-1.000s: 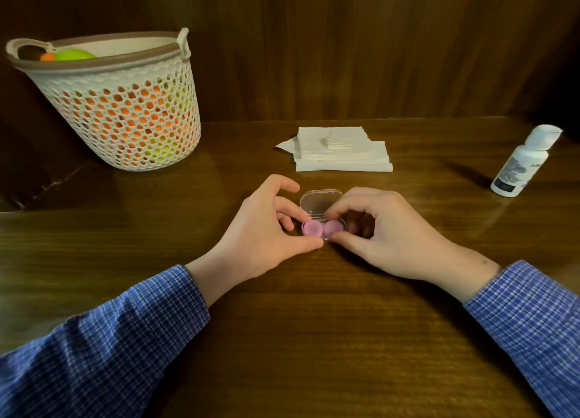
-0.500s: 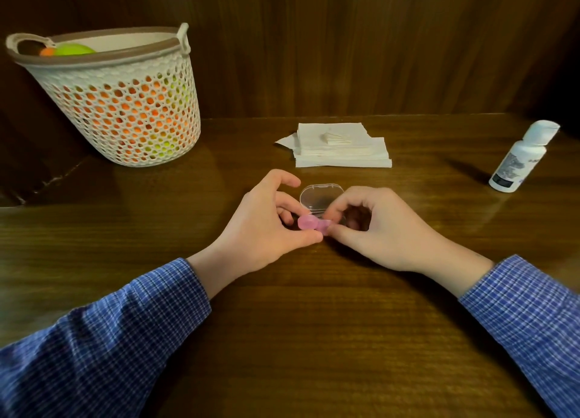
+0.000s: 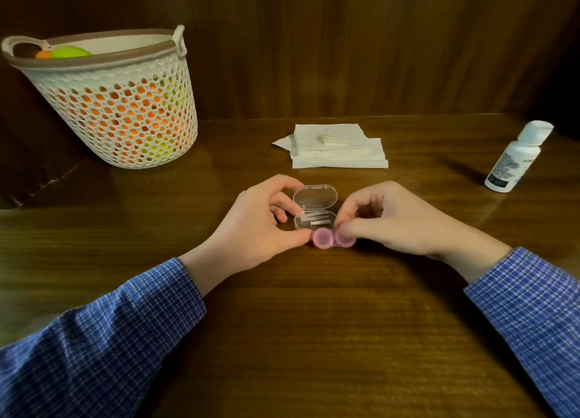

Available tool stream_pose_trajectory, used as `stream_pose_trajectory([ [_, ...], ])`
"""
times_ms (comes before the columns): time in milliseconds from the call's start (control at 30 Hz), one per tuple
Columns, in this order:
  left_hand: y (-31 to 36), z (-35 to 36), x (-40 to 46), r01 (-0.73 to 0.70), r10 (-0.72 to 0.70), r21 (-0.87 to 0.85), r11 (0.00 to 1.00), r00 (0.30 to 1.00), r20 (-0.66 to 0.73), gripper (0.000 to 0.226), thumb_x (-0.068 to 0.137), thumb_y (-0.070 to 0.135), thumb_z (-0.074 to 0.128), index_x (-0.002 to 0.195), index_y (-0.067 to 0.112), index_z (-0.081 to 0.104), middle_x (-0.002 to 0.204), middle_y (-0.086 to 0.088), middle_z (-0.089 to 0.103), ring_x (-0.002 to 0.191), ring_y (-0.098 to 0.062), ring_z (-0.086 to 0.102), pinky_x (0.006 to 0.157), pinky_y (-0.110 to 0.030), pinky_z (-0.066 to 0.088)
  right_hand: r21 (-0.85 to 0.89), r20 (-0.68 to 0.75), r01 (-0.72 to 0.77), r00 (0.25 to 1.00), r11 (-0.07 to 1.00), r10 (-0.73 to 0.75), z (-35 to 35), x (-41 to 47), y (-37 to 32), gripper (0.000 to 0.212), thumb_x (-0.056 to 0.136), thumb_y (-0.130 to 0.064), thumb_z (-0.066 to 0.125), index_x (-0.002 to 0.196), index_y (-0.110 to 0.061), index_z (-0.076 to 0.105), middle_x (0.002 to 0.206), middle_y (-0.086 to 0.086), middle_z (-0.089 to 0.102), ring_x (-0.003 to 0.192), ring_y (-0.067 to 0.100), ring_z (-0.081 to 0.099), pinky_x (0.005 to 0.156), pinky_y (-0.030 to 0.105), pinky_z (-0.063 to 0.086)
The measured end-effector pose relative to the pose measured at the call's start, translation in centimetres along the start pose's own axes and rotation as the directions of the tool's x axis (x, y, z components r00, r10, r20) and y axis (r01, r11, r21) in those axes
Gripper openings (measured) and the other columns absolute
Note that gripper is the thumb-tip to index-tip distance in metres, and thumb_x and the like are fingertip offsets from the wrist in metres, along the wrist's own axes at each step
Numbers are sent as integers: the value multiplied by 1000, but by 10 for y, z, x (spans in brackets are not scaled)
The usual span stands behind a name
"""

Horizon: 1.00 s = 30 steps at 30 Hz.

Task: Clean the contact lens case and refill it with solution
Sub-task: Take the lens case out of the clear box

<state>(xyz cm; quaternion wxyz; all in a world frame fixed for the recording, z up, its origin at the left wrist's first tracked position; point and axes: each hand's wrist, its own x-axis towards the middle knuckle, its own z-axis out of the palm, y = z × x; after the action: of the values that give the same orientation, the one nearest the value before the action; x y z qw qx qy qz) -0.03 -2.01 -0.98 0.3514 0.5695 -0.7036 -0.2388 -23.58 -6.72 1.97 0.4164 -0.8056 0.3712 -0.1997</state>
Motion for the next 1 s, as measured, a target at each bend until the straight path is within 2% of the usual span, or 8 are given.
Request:
stream_pose_trajectory([
  [167,1,-1,-1,-16,16,30,999,1000,-16,56,76,32,88,123,37,59,100,18,71,90,3,64,68,-10,52,-93,95,2,995,996,7,-1,-1,1,4,84,-24,79,80,-25,81,85,-8,76,86,6,67,74,19,52],
  [267,2,-1,-2,-25,26,37,999,1000,-18,51,77,33,86,119,40,58,100,18,70,90,1,64,70,-11,53,-124,81,33,996,992,-23,0,-2,2,4,83,-22,79,81,-25,81,84,-11,76,85,2,68,73,12,51],
  [367,1,-1,-2,-32,33,27,999,999,-23,48,78,30,86,115,41,59,99,19,70,89,1,63,69,-11,53,-119,-63,75,995,990,-83,0,0,7,7,84,-18,77,81,-25,80,83,-13,76,82,2,68,73,11,51],
  [467,0,0,-2,-36,37,29,999,999,-26,46,79,30,86,115,42,59,99,20,69,89,2,63,69,-10,52,-97,-275,78,956,992,-102,2,4,13,8,86,-20,76,84,-27,77,83,-8,74,80,10,67,70,20,55],
  [533,0,0,-1,-40,41,26,999,999,-28,47,79,31,86,115,42,58,99,20,69,89,2,63,68,-10,52,-83,-332,95,936,992,-117,6,6,16,9,87,-18,76,84,-27,76,81,-5,73,78,13,66,69,22,56],
  [667,-2,0,-1,-37,38,26,999,999,-33,48,78,32,86,114,45,57,100,19,69,89,2,63,69,-11,53,-144,-276,135,946,980,-171,12,6,17,10,89,-21,74,87,-31,77,80,-11,73,79,6,66,70,13,52],
  [767,-2,1,0,-31,32,23,999,999,-27,50,78,32,87,116,43,57,101,19,68,89,3,62,67,-9,51,-222,-218,98,965,970,-147,18,9,18,16,93,-24,70,103,-34,78,80,-18,72,83,-2,65,67,8,49],
  [1000,-4,1,2,-22,22,3,1000,1000,-11,49,78,32,87,119,38,59,102,16,68,87,0,63,67,-10,51,-352,-132,80,982,933,-134,25,17,17,33,99,-31,61,130,-43,66,75,-14,73,67,6,65,56,16,46],
])
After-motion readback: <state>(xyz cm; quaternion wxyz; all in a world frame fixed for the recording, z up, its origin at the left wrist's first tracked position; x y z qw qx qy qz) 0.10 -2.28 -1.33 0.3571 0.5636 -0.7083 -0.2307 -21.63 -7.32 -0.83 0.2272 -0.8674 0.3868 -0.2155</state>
